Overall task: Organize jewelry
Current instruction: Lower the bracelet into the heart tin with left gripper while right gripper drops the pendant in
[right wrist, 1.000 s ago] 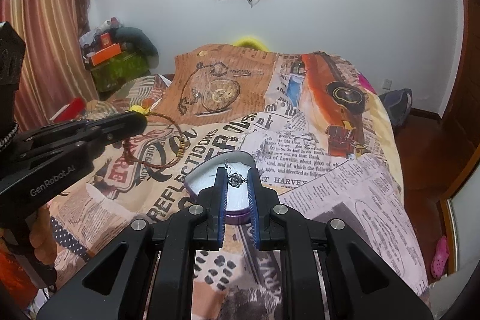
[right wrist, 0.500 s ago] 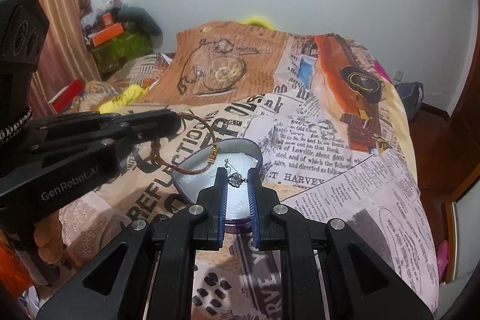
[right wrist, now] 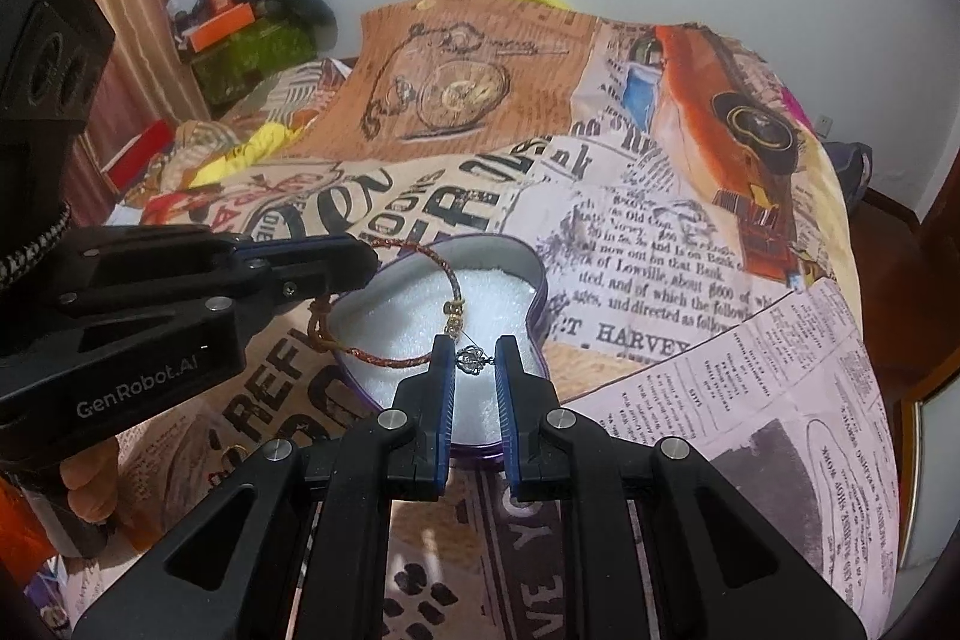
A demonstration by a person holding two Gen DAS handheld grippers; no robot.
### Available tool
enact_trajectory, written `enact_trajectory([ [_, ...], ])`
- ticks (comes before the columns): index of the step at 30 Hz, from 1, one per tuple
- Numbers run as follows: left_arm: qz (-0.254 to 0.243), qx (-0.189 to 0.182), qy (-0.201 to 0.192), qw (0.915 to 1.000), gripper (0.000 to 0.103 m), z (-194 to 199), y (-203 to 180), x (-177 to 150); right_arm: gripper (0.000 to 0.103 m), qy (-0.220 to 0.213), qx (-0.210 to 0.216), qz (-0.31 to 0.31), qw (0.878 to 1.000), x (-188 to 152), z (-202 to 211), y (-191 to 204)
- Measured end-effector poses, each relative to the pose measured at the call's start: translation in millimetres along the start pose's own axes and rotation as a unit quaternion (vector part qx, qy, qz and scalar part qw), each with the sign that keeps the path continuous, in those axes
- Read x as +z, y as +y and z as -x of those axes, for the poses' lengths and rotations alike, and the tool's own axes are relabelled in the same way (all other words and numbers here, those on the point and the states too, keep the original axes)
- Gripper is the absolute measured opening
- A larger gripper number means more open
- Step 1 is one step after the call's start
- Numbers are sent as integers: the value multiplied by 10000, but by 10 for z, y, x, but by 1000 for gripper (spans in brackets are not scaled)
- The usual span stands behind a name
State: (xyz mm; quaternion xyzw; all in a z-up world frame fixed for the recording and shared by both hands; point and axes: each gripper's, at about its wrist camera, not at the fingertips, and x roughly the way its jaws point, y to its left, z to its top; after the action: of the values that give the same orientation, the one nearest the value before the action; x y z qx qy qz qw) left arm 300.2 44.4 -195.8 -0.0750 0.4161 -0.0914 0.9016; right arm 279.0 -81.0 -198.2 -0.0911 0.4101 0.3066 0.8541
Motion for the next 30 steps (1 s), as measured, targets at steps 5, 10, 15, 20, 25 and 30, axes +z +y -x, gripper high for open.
enact_trajectory([
  [5, -99, 66, 49, 9999, 2, 5, -5, -16, 12, 93, 7, 20, 10000, -21, -34, 15],
  [10, -205, 176, 93, 9996, 3, 30, -26, -21, 12, 129, -19, 54, 9999, -9, -15, 21],
  [15, -260, 250, 125, 9993, 13, 76, -39, -29, 13, 209, -29, 35, 9998, 1, 7, 7],
  [20, -256, 336, 56, 9991, 26, 190, -43, -27, 18, 150, -112, 127, 9997, 1, 110, 37],
  [25, -263, 367, -51, 9990, 26, 378, -68, -26, 19, 40, -150, 127, 9998, 11, 257, 66],
  [30, -318, 429, -157, 9984, 26, 584, -119, -46, 20, -78, -209, 93, 9997, 17, 437, 103],
])
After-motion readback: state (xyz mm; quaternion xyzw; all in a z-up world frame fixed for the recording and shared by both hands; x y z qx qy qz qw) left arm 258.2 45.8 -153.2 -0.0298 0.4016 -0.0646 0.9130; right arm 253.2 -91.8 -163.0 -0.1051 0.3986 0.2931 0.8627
